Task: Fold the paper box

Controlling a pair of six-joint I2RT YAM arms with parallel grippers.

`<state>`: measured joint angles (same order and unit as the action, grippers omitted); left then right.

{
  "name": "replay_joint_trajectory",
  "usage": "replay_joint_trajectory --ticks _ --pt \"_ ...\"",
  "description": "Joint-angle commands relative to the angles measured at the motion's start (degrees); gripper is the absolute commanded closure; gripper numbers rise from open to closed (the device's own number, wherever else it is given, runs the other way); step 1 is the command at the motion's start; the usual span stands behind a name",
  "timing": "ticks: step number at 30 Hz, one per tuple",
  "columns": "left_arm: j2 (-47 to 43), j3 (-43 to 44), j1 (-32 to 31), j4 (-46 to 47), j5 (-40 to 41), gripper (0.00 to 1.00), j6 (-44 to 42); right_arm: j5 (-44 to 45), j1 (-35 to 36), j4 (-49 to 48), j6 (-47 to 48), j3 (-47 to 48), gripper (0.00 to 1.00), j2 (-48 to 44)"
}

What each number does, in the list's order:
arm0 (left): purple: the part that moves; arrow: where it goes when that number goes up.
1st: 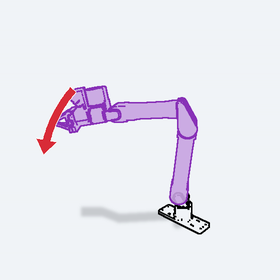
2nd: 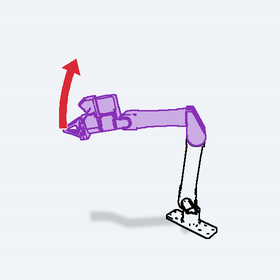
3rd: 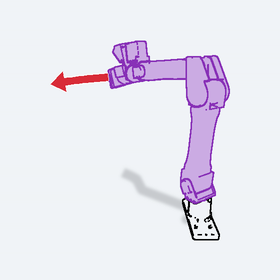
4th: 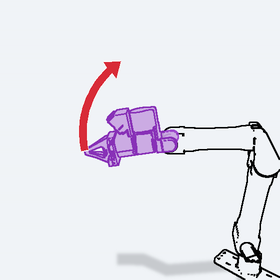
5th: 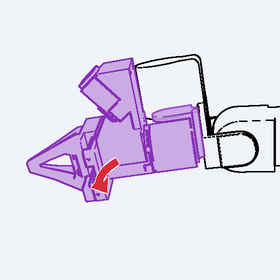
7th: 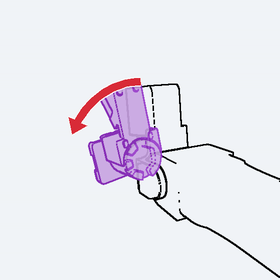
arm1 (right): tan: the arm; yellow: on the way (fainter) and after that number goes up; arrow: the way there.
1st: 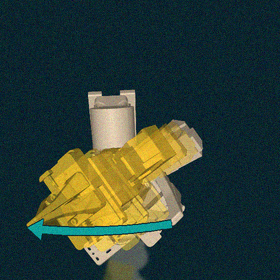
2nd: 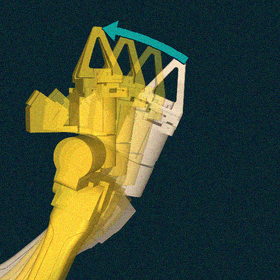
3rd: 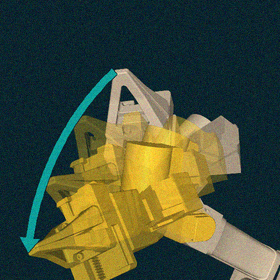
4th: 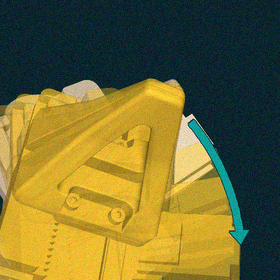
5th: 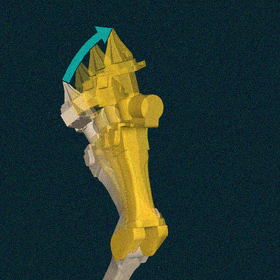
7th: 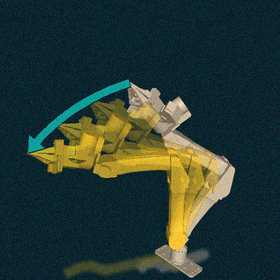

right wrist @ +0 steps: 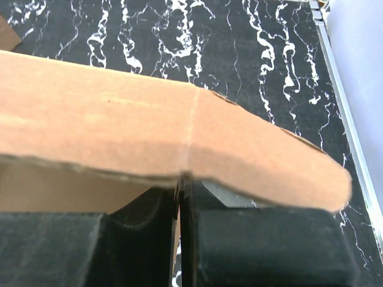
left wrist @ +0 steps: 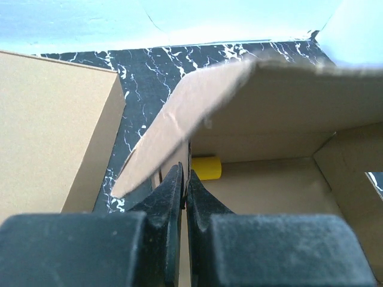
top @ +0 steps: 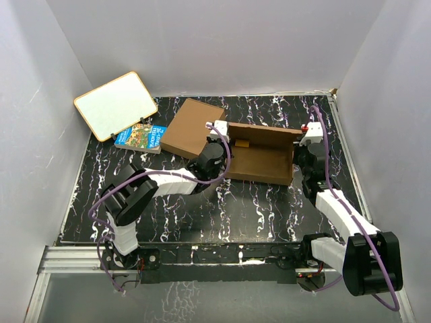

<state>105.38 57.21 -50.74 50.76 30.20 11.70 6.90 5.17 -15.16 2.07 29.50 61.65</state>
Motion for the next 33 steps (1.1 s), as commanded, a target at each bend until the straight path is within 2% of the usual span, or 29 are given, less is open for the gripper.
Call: replay_joint_trajectory --ticks 1,5,9,16,23,27,30,33 --pt "-3.4 -1.62 -1.29 -2.69 -3.72 1.0 2.86 -3.45 1.12 4.25 2.8 -1.66 0.92 -2.19" --pt "-4.44 -2.29 -1.38 -3.73 -4.06 1.0 4.33 -2.26 1.14 5.81 3.23 -1.87 0.92 -2.77" --pt "-5.75 -2.96 -1.4 -4.35 -4.26 0.95 4.82 -2.34 1.12 5.75 3.21 -1.84 0.92 -2.49" --pt "-10.26 -4.64 -1.38 -6.76 -4.88 0.68 5.56 -0.54 1.1 5.53 3.72 -1.72 0.92 -1.28" --pt "-16.21 -9.13 -1.38 -9.42 -7.33 0.53 6.49 -0.42 1.15 5.42 3.59 -1.65 0.92 -1.1" --pt "-23.36 -14.61 -1.38 -13.76 -12.52 0.45 5.93 -0.64 1.15 5.54 3.51 -1.55 0.92 -1.22" --pt "-31.45 -18.59 -1.25 -18.26 -20.21 0.37 2.43 -1.0 1.14 5.54 3.64 -1.61 0.92 -1.25" --pt "-40.4 -19.86 -0.28 -23.68 -27.22 0.22 -0.16 -1.6 1.09 5.7 3.99 -1.68 0.92 -1.2"
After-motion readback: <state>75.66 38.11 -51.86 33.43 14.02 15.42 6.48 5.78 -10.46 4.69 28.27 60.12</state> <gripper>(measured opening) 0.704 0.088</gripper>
